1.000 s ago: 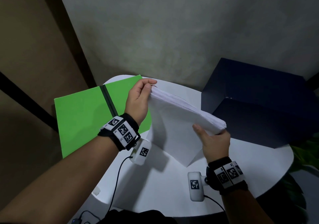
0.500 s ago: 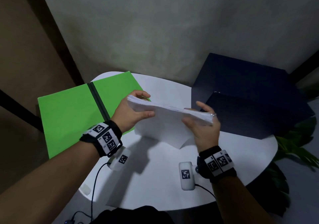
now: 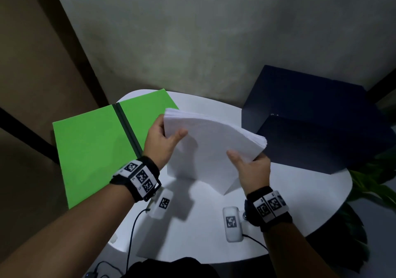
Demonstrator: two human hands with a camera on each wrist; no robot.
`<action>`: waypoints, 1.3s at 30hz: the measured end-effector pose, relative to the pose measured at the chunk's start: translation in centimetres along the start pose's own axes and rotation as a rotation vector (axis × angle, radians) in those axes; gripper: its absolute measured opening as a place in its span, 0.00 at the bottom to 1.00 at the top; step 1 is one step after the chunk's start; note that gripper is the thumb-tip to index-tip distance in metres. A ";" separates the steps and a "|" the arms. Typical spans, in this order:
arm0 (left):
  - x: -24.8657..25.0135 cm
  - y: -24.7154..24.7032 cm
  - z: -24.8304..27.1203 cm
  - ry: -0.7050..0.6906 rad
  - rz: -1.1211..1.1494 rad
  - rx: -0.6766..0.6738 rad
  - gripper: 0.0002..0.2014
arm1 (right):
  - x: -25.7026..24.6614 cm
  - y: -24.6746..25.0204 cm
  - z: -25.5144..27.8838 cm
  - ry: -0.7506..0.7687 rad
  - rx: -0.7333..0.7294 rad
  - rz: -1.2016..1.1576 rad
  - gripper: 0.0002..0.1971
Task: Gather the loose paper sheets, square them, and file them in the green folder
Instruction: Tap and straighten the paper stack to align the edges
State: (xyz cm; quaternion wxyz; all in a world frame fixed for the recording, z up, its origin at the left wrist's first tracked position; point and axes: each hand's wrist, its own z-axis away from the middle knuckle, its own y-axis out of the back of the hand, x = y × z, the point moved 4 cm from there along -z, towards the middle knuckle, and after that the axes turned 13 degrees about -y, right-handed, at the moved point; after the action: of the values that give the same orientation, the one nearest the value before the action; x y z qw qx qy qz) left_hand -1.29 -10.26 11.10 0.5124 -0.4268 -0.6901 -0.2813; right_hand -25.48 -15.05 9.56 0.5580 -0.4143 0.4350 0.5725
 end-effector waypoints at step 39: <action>-8.2 4.6 5.8 0.280 -0.205 0.055 0.17 | 7.0 4.0 -0.7 -0.151 0.200 0.195 0.10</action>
State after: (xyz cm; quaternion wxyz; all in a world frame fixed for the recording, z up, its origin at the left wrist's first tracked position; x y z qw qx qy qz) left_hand 0.99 -5.74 1.28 0.5837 -0.2967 -0.6593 -0.3696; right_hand -29.72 -13.75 2.77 0.5694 -0.2685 0.4849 0.6071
